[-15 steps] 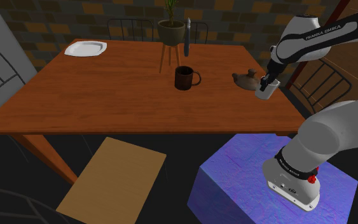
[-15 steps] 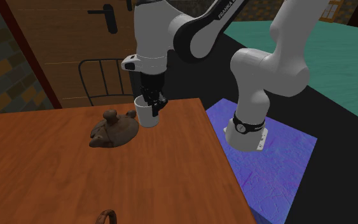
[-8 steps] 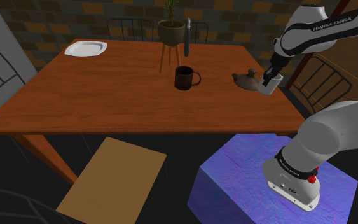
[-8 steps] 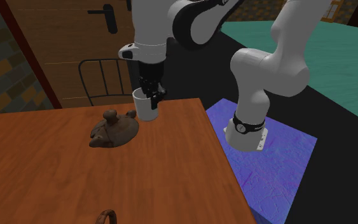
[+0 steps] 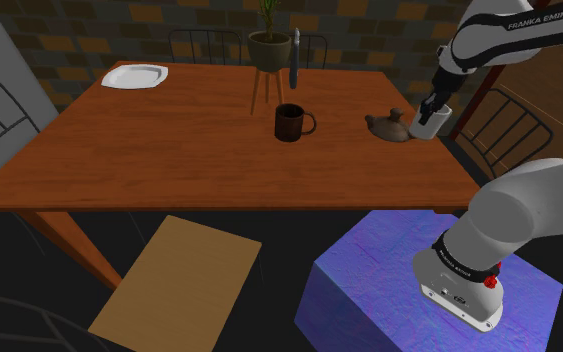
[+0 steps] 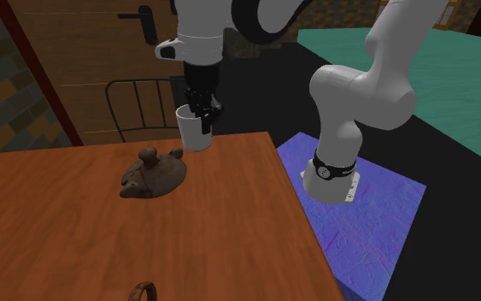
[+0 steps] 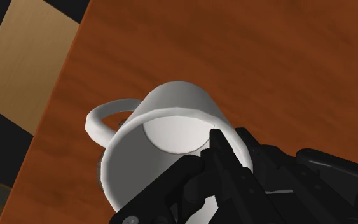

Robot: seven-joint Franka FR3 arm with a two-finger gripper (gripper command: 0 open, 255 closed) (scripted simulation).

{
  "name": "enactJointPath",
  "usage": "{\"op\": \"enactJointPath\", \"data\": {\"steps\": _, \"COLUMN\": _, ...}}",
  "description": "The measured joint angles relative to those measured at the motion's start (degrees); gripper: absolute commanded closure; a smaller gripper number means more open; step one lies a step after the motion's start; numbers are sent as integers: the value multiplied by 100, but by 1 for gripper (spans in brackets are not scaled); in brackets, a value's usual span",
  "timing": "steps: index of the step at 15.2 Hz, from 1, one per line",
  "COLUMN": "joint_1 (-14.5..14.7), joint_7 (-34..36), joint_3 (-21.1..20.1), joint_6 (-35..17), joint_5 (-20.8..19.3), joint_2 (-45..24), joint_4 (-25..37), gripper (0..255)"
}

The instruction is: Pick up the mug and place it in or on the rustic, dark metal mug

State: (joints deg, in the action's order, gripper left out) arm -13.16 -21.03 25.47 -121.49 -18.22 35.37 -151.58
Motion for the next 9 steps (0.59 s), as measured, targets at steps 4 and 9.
{"op": "enactJointPath", "data": {"steps": 4, "joint_1": 25, "joint_7": 0, "joint_3": -91, "joint_6": 345, "joint_5": 68, "joint_2": 105, "joint_4": 240, "gripper": 255}}
{"op": "enactJointPath", "data": {"steps": 9, "joint_1": 34, "joint_7": -17, "joint_3": -196, "joint_6": 787, "joint_5": 136, "joint_2": 256, "joint_4": 530, "gripper": 255}}
